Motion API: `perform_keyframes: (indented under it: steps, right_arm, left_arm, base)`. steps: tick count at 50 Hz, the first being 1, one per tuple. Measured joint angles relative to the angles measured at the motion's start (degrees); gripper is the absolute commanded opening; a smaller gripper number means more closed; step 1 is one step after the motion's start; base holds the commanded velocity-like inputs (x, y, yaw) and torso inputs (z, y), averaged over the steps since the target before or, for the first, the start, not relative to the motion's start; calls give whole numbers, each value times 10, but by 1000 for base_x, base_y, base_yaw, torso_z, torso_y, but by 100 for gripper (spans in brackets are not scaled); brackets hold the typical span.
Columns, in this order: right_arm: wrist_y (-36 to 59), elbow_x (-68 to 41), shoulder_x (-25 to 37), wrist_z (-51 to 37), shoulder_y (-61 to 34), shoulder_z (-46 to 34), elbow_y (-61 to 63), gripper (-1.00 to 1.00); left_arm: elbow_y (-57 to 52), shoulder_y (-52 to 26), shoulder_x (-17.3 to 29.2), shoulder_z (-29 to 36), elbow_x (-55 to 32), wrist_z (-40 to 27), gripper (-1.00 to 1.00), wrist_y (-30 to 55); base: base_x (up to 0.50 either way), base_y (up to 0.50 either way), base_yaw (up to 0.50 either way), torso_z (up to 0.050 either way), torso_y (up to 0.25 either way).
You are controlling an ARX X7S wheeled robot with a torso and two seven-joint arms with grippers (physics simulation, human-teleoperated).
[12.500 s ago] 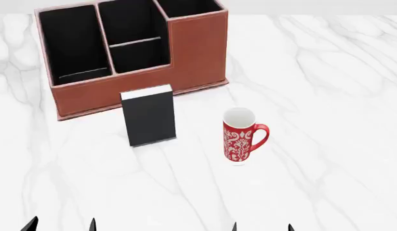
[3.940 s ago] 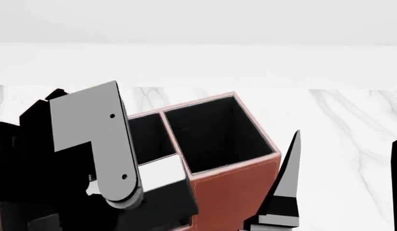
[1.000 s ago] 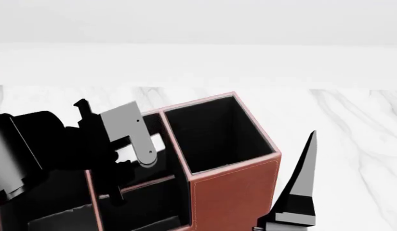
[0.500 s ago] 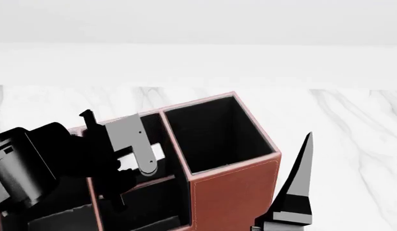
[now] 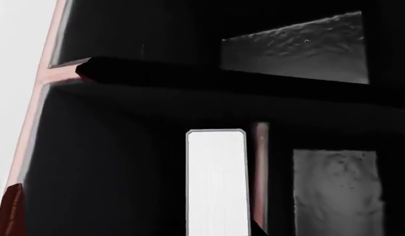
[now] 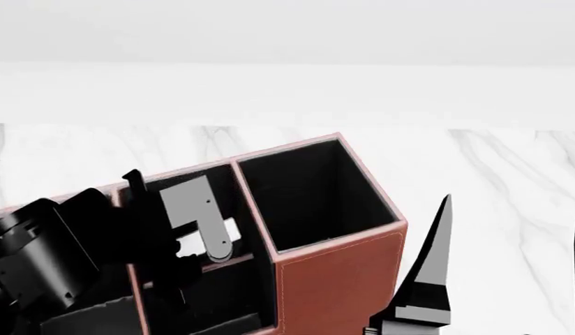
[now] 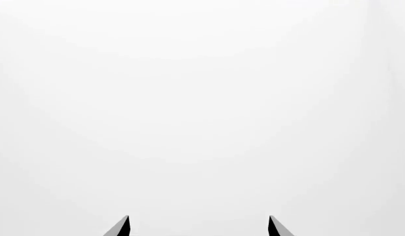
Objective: Pick up the book and place it in the front compartment of the caddy.
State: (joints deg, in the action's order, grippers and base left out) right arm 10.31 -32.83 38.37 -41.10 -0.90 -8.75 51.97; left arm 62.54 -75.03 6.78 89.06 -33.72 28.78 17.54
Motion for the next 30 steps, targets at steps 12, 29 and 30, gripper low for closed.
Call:
perform_keyframes:
  steps: [12, 29, 30]
  right_arm:
    - [-3, 0, 0, 0, 1, -2, -3, 100]
    - [-7, 4, -8, 8, -4, -17, -14, 100]
    - [-7, 5, -9, 8, -5, -18, -14, 100]
  left_arm:
    - [26, -3, -13, -12, 9, -2, 100, -5]
    - [-193, -10, 89, -56, -40, -118, 100, 92]
    - [-212, -9, 98, -61, -45, -129, 100, 98]
  base:
    - [0, 0, 0, 0, 0]
    - [0, 0, 0, 0, 0]
    - [0, 0, 0, 0, 0]
